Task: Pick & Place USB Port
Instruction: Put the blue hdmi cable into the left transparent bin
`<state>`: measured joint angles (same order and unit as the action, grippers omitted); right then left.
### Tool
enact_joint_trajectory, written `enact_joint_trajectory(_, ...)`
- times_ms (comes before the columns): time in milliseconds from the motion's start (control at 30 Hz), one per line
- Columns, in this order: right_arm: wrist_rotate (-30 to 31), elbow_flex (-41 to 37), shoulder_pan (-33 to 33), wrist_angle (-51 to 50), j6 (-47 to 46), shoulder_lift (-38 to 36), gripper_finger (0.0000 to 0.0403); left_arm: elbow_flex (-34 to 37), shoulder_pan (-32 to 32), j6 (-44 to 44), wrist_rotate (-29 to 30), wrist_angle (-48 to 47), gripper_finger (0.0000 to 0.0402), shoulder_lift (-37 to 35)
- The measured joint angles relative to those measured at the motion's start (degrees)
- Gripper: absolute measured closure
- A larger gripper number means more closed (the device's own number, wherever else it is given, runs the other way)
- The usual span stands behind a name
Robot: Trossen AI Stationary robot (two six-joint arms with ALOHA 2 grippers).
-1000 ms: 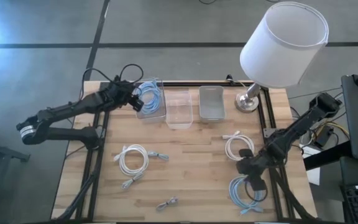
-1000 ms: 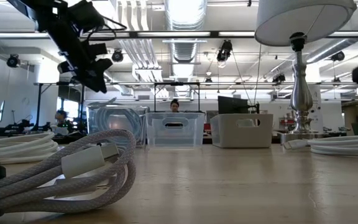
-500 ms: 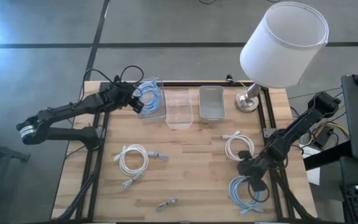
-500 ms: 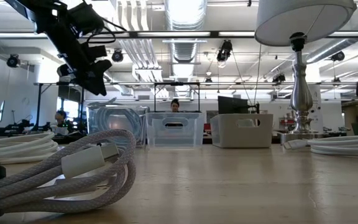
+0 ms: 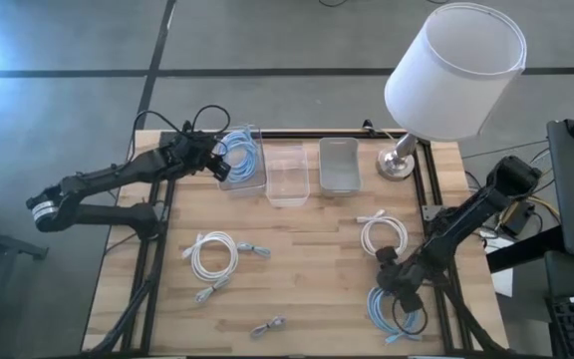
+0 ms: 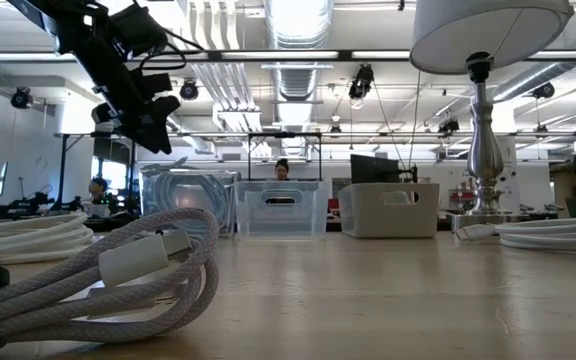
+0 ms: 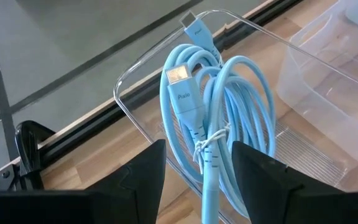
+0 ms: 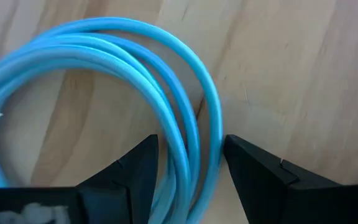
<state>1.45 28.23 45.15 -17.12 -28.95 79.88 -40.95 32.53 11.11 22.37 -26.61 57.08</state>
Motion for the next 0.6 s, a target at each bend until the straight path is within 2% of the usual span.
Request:
enact_joint_trajectory(167, 7.5, 3.1, 0.6, -1.3, -1.0, 4.9, 0.0216, 0.0, 0.0, 0.0, 0.0, 0.0, 0.0213, 0.0)
enact_joint_trajectory(367, 10.9, 5.7, 0.5, -2.1, -2.3, 5.0, 0.0221, 0.0, 0.0, 0.0, 0.0, 0.1, 0.0213, 0.0)
enact_joint_trajectory(467, 11.6, 6.0, 0.4, -1.6, -4.1, 5.7, 0.0245, 0.0, 0.0, 0.0, 0.0, 0.1, 0.0213, 0.0)
enact_joint_trajectory(600, 11.2, 6.1, 0.3, -0.5, -3.7, 7.1, 0.0304, 0.0, 0.0, 0.0, 0.0, 0.2, 0.0213, 0.0)
